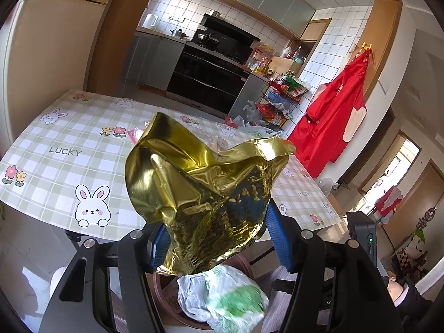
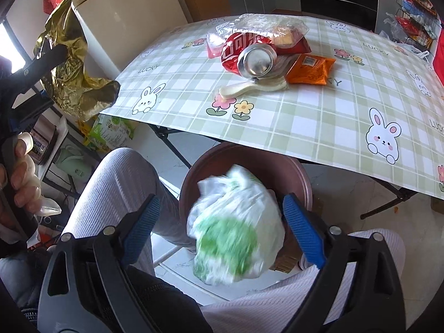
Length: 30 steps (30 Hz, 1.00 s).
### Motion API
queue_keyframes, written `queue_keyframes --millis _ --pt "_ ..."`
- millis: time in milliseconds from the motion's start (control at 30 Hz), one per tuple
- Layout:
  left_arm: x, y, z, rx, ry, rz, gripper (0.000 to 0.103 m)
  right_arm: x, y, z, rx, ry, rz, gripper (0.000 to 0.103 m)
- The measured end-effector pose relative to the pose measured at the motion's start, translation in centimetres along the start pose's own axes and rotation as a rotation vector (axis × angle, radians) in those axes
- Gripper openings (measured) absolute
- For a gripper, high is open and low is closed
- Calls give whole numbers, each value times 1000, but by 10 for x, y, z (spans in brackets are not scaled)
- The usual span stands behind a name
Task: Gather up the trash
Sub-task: 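Carry both bags over the pink bin and open the right tool to drop the plastic bag, then open the left tool to drop the gold foil bag into the bin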
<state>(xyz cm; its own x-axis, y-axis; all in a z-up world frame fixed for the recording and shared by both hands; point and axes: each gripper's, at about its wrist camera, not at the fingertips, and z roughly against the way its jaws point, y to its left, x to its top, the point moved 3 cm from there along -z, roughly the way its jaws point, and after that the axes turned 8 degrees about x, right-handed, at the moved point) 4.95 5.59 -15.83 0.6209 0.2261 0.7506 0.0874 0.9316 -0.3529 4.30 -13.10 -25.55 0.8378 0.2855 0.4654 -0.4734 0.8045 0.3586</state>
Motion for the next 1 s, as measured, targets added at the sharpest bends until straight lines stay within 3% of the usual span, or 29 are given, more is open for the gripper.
queue_keyframes --millis 133,333,467,633,800,1000 --pt "-1 0 -1 -1 6 -2 61 9 -4 19 -47 -104 -13 97" --pt "-8 -2 -11 -21 66 0 63 23 -25 59 -117 -310 -102 97" --pt "-19 -13 -26 -47 127 -40 64 25 -46 79 -143 -402 -169 97" --pt "-25 -38 -48 -86 188 -113 66 22 -63 92 -164 -438 -214 97" --pt "-35 -53 -63 -134 239 -152 82 16 -71 91 -167 -437 -237 97" --pt "-37 -34 -65 -64 233 -82 89 10 -69 75 -155 -408 -246 97"
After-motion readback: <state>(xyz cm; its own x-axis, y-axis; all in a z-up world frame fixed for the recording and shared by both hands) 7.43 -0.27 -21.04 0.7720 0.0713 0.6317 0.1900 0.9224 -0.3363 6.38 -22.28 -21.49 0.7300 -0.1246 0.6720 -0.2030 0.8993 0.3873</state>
